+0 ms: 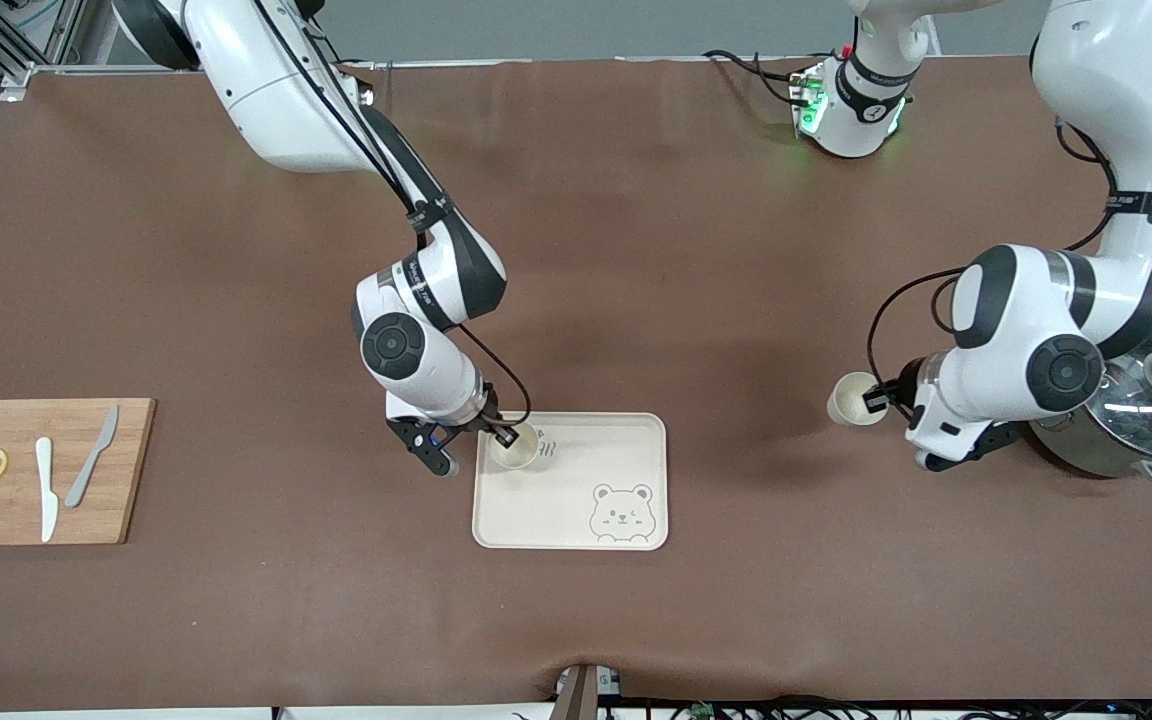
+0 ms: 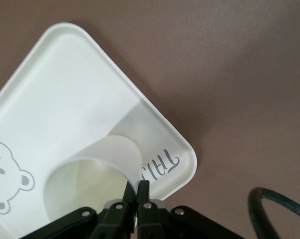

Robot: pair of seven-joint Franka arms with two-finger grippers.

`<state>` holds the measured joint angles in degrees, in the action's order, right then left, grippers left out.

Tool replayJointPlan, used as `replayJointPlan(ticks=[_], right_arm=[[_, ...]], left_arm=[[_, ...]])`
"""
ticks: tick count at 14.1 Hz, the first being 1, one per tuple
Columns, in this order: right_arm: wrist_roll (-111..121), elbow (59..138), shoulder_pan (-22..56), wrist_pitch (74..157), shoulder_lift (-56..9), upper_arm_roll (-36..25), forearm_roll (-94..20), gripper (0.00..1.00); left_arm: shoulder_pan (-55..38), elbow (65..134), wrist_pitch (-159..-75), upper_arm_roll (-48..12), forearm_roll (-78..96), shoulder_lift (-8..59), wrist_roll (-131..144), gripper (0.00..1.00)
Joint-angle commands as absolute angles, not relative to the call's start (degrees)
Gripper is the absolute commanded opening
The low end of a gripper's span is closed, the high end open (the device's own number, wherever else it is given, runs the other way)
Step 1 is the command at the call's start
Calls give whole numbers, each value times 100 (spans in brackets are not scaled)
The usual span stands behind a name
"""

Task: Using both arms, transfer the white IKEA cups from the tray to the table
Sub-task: 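Lift the cups off the tray and carry them apart with both grippers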

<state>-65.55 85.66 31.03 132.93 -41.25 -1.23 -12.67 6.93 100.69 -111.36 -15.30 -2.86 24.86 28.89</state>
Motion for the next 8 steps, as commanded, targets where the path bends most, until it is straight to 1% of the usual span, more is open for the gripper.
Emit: replayJointPlan(ticks=[1,2,4,5,6,8], right_arm=[[-6565,8412,3032,12940,-3938,-114,-1389,0],[-6565,8159,3024,12572,-3929,-106,-1397,0],[-6513,7535,2753,11528,-3937,-79,-1406,0],[-6417,7332,2612,11131,-3929,-79,-1432,0],[-6068,7260,2462,10936,-3903,-79,-1441,0],[-4945,7382,2155,10523,-3492,-131,-1407,0]], left_arm=[[844,10520,-11320,-1696,-167,2197,2777,0],[844,10564,-11416,-1696,-132,2206,2777,0],[852,10940,-11705,-1731,-123,2066,2760,0],[861,11160,-11881,-1731,-123,1987,2751,0],[879,11371,-12118,-1731,-123,1960,2742,0],[949,11740,-12645,-1731,-123,1899,2690,0]])
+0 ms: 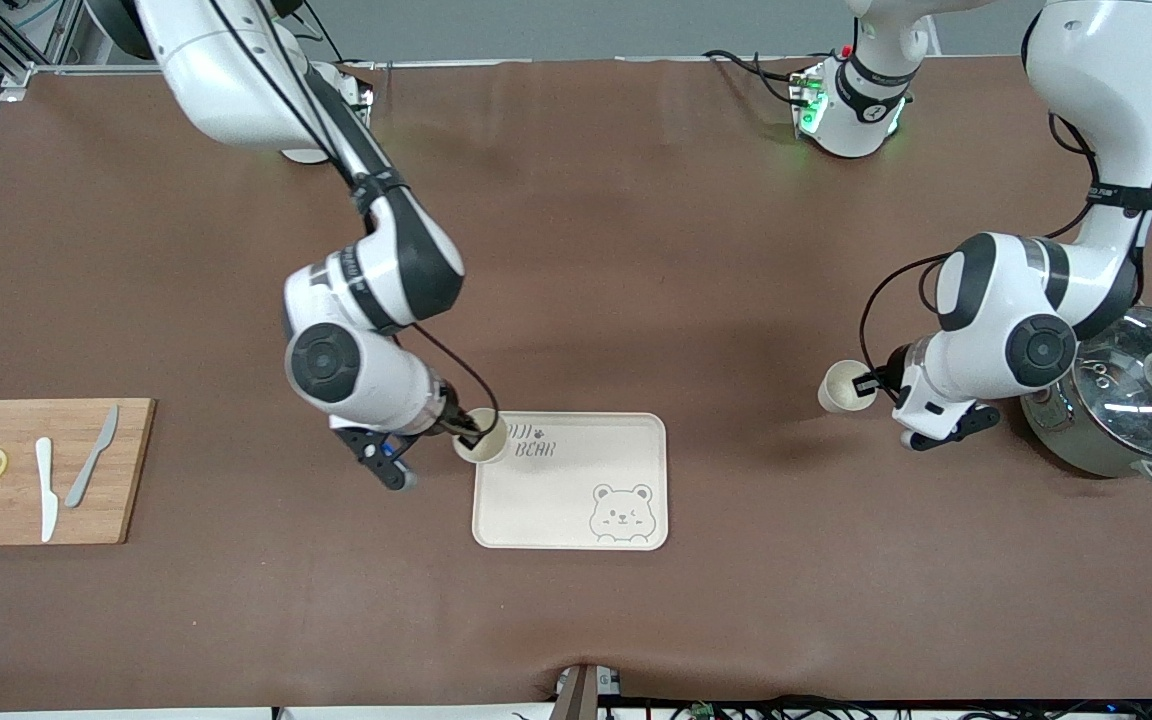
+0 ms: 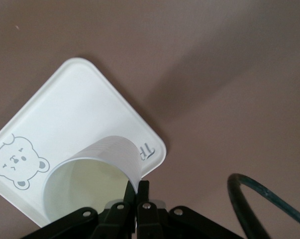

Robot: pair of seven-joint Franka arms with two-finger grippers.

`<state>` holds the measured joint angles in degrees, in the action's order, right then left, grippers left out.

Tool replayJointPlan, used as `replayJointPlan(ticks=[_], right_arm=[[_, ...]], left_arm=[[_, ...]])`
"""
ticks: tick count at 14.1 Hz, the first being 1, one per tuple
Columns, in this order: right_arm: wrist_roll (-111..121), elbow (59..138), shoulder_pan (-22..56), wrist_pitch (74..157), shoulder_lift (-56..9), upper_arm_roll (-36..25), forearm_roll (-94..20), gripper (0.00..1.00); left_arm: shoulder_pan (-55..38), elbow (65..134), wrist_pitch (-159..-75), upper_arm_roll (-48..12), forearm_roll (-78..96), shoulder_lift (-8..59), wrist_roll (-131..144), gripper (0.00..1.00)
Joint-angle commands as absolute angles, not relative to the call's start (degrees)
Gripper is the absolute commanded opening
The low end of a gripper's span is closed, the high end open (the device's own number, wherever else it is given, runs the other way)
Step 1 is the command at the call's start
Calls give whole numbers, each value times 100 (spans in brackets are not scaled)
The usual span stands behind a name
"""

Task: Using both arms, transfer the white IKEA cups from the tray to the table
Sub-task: 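Lift the cups off the tray and carry them apart with both grippers, then lower both cups onto the table and open both grippers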

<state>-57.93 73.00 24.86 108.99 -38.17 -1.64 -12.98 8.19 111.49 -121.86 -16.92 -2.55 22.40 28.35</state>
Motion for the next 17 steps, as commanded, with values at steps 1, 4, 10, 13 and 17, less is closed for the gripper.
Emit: replayJointPlan(ticks=[1,4,10,13,17], right_arm=[[-4435,7592,1945,10294,-3359,-141,-1406,0],[-2861,8706,1416,10283,-2508,-158,-1336,0],[-1698,10632,749,10397,-1223,-158,-714,0],[-189,11248,-155,10966,-1160,-149,-659,0],[132,11636,-492,11206,-1151,-149,-659,0]], left_arm=[[984,11907,-12821,-1731,-123,1855,2602,0],[1291,12172,-12929,-1740,-123,1731,2268,0],[1406,12270,-13096,-1740,-123,1740,2118,0],[1397,12208,-13096,-1767,-114,1802,2118,25],[1406,12121,-13061,-1784,-97,1714,2144,100]])
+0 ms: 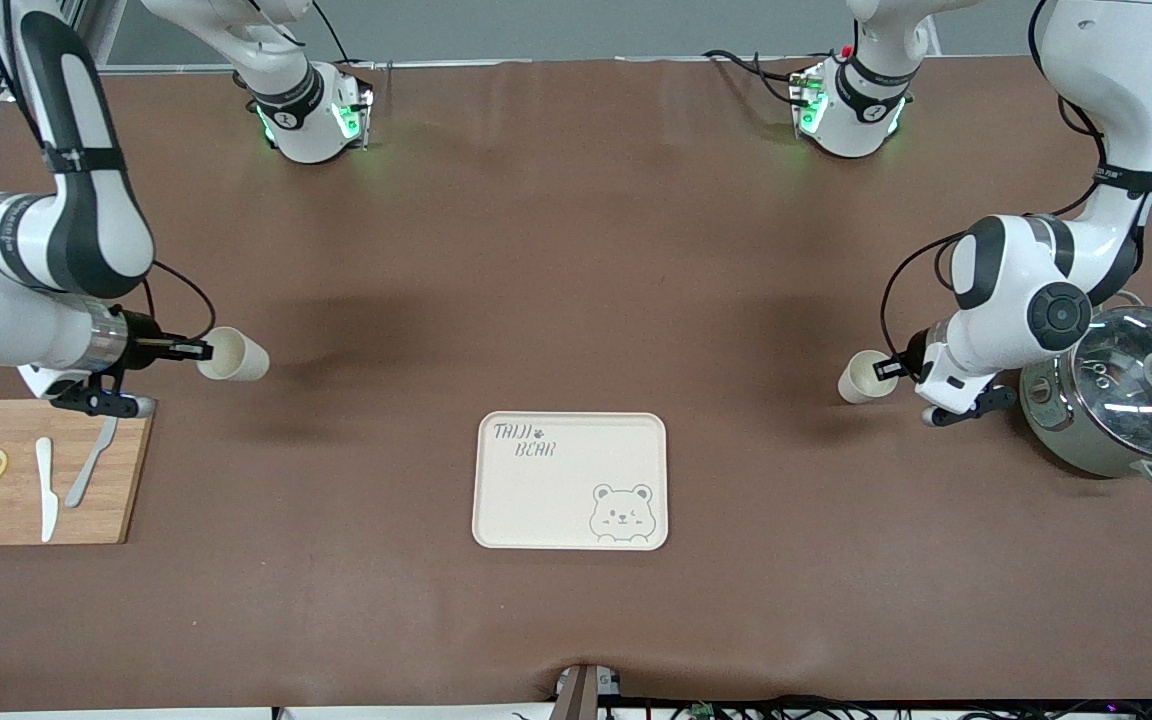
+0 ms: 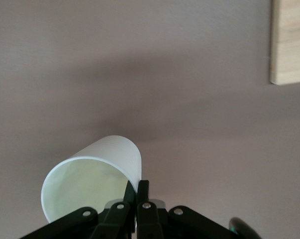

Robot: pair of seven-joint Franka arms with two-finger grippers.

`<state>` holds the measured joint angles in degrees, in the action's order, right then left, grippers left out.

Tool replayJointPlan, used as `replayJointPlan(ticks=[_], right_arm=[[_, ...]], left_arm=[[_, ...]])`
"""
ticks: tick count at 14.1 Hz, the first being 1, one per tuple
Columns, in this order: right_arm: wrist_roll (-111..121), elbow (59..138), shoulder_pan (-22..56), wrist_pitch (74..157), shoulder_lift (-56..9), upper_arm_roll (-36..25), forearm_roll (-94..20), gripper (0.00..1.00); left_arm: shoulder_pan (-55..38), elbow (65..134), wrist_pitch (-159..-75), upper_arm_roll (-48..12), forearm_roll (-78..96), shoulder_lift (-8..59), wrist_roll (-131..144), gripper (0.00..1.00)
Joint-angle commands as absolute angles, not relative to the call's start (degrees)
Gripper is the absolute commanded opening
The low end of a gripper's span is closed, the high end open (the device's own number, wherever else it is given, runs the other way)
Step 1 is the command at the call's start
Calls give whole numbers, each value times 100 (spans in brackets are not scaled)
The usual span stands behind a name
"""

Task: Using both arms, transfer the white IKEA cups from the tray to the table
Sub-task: 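Lower both cups onto the table and open both grippers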

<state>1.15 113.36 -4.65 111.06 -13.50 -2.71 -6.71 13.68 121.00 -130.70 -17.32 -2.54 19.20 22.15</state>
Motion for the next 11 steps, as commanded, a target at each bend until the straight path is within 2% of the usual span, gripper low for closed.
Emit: replayJointPlan(ticks=[1,5,8,11], right_arm=[[141,11750,-501,11293,-1151,-149,-659,0],[552,12664,-614,12513,-1028,-167,-642,0],[1370,12709,-1080,13076,-1247,-158,-642,0],[1424,12727,-1134,13104,-1362,-158,-642,0]], left_arm=[[1406,12024,-13008,-1784,-88,1670,2153,100],[1389,11770,-12667,-1784,-88,1249,2101,100],[1397,11296,-11999,-1784,-97,959,2092,100],[1406,10654,-11270,-1775,-97,800,1795,100]])
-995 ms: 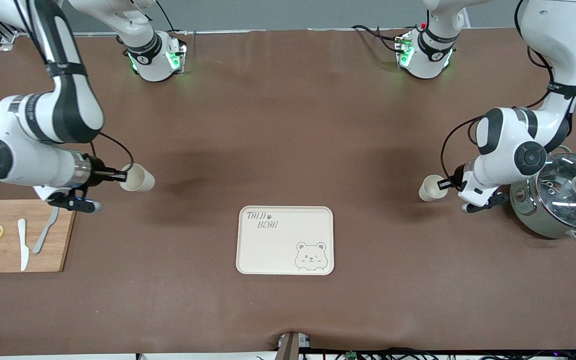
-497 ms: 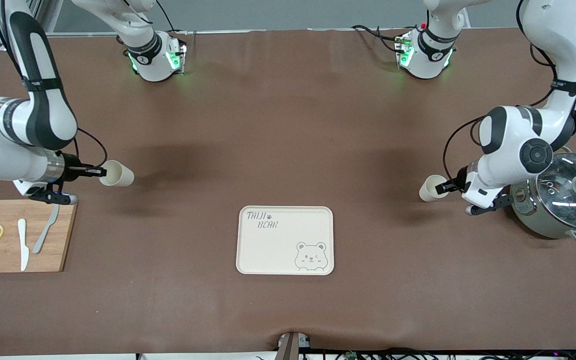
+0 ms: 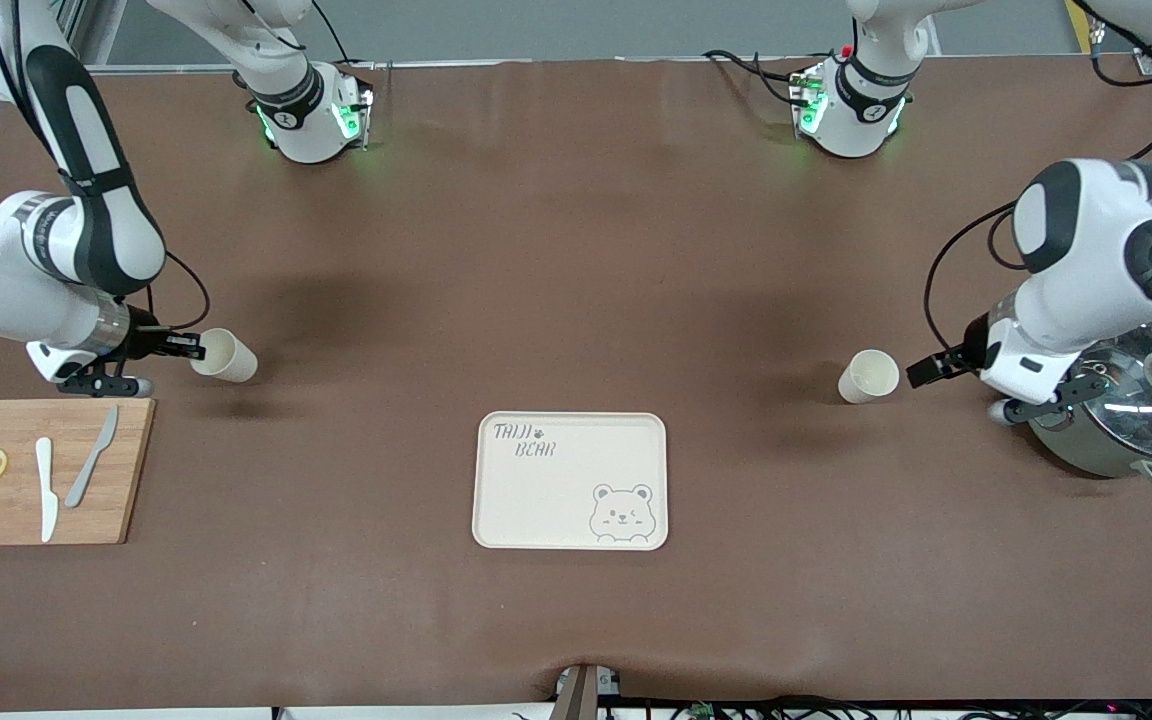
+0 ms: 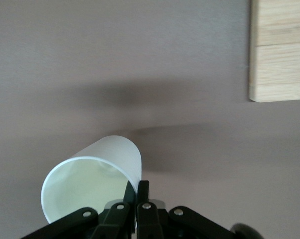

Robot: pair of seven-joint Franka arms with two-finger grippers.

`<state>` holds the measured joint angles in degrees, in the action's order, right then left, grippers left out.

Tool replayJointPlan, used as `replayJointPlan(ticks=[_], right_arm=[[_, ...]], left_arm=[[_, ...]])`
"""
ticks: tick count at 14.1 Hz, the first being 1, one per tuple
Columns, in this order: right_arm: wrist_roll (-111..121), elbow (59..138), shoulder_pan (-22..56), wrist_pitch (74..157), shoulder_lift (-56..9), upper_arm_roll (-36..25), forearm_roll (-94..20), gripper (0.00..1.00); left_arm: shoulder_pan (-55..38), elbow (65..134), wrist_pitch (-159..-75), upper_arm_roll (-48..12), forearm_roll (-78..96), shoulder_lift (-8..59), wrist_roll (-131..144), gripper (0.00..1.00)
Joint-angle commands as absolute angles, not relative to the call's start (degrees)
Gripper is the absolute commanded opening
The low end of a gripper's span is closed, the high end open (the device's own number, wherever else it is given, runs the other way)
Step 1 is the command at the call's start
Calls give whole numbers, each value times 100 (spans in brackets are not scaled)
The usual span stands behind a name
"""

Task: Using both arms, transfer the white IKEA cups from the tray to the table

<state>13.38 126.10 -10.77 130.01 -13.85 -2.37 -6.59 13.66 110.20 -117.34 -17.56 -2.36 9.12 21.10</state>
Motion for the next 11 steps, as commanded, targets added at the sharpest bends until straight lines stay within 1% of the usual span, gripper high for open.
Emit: replayJointPlan(ticks=[1,3,6,8,9,10,11], right_arm=[[1424,12727,-1134,13122,-1423,-158,-642,0],[1459,12727,-1143,13192,-1485,-158,-642,8],[1459,12735,-1160,13245,-1564,-158,-642,28],[1459,12727,-1178,13254,-1565,-149,-642,44],[1459,12709,-1178,13245,-1573,-149,-650,68],[1424,12674,-1178,13210,-1556,-149,-659,100],[1415,12622,-1186,13132,-1538,-141,-668,100]], left_arm=[[1406,10426,-11033,-1758,-97,765,1602,100],[1493,9969,-10593,-1723,-97,703,1215,100],[1529,9537,-10205,-1723,-97,598,713,100],[1538,9396,-10055,-1723,-88,449,502,100],[1529,9361,-9959,-1723,-88,361,457,100],[1529,9352,-9897,-1723,-88,265,448,100],[1529,9352,-9862,-1723,-88,185,422,100]])
